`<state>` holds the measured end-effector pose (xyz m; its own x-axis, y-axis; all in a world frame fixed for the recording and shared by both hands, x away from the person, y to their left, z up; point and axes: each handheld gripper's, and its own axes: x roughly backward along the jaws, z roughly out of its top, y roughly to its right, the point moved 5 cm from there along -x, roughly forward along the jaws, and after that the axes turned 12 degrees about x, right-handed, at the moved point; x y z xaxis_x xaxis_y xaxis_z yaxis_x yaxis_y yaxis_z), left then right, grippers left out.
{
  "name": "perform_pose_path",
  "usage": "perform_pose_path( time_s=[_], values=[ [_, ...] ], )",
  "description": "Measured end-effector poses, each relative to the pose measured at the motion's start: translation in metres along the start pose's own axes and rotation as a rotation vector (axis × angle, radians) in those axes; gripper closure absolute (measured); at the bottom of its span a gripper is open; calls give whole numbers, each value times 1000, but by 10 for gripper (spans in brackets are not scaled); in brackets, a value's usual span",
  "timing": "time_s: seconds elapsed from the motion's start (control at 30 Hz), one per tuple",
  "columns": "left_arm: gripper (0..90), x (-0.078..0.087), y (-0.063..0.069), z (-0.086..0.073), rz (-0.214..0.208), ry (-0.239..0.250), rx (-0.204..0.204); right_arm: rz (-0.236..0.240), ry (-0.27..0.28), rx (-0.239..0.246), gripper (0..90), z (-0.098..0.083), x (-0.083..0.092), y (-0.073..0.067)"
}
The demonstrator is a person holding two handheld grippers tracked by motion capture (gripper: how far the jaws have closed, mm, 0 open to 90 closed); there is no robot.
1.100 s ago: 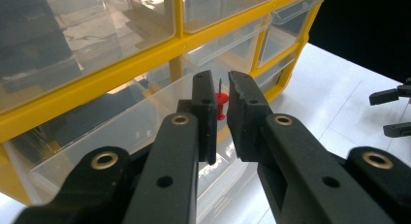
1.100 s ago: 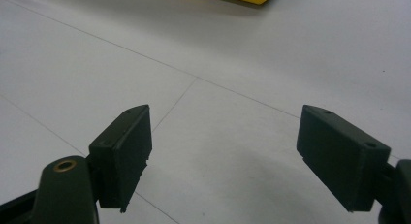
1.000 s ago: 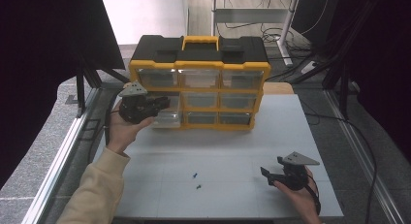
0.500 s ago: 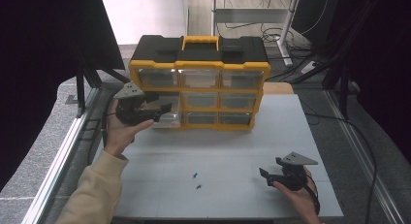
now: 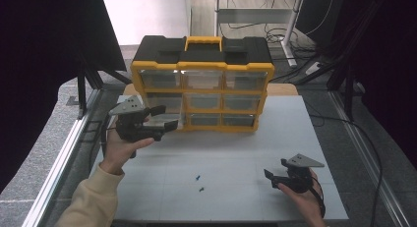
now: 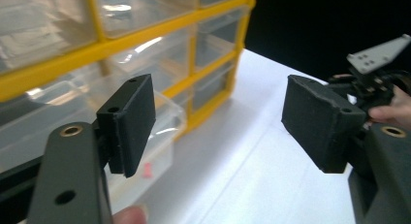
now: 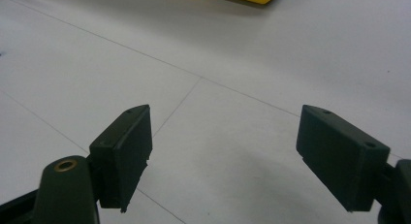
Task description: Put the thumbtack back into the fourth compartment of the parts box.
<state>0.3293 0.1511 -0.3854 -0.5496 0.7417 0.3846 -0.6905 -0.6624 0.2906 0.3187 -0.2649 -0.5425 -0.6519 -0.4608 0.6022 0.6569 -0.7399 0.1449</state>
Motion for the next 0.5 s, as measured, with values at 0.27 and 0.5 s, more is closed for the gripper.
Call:
perform_pose_path(
  time_s=[0.27,0.5],
  values=[
    [245,-7,15,-24,-13,-51,-31,-5,2,-3,207,0,1,0],
    [246,-13,19,-43,-23,-82,-10,0,5,-6,207,0,1,0]
  ],
)
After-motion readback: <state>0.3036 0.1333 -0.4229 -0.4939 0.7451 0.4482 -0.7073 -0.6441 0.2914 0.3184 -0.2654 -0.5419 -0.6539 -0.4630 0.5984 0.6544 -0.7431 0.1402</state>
